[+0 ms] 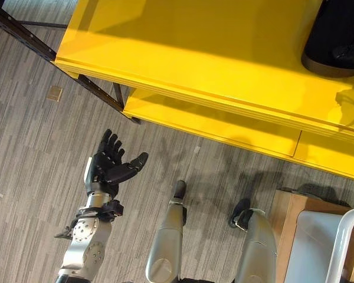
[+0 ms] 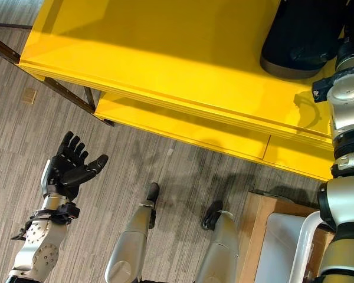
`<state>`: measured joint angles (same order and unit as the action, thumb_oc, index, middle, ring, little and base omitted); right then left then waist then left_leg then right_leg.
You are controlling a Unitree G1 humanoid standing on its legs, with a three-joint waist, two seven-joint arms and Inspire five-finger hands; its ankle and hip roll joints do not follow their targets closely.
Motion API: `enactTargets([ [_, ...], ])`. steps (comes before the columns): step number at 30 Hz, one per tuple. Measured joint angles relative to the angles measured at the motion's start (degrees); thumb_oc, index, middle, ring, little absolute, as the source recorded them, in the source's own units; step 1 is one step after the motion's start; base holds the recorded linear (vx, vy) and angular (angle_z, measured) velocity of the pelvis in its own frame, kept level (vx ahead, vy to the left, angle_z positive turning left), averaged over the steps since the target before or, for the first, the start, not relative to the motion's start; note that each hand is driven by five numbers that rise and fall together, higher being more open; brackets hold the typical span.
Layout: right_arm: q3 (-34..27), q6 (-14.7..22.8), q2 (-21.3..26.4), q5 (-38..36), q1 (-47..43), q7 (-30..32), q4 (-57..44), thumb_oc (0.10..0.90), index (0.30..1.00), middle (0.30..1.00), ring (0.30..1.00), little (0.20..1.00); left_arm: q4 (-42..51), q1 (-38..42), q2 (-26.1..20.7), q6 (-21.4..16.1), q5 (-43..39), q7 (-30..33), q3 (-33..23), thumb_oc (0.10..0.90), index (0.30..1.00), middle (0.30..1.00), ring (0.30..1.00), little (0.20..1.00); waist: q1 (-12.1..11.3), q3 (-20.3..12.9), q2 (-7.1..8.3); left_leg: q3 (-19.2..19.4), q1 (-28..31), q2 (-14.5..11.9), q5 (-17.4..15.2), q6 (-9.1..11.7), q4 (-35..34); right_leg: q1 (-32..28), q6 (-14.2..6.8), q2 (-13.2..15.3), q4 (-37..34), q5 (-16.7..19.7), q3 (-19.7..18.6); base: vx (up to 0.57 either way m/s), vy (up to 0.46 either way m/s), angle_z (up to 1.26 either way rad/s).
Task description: Move parts from the plastic box to the shelf.
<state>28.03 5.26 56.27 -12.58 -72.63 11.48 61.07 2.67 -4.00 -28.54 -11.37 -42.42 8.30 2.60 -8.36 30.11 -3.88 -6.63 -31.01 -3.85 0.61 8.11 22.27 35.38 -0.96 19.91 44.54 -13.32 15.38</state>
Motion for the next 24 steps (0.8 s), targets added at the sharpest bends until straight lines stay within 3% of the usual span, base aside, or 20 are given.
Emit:
enactTargets([
  [15, 2.41, 0.52, 1.29, 5.72, 0.2, -0.94, 0.07, 0.9, 1.0, 1.0, 1.0, 1.0, 0.1, 0.15, 0.0, -0.05, 0.01, -0.14, 0.0, 0.9, 1.0, 1.0, 1.0, 1.0, 0.09, -0.01, 0.03, -0.05, 0.18, -0.05, 0.1, -0.01, -0.17, -0.2, 0.01, -0.07, -0.12, 0.04, 0.1, 0.0, 0.0, 0.0],
  [24, -2.03, 0.61, 0.26, 5.18, 2.38, -0.21, 0.03, 0.9, 1.0, 1.0, 1.0, 1.0, 0.16, 0.21, -0.01, -0.07, 0.0, 0.0, -0.01, 0.9, 1.0, 1.0, 1.0, 1.0, 0.05, -0.02, 0.04, -0.02, 0.19, -0.06, 0.1, -0.01, -0.12, -0.29, 0.01, -0.09, -0.33, 0.19, 0.12, 0.0, 0.0, 0.0],
])
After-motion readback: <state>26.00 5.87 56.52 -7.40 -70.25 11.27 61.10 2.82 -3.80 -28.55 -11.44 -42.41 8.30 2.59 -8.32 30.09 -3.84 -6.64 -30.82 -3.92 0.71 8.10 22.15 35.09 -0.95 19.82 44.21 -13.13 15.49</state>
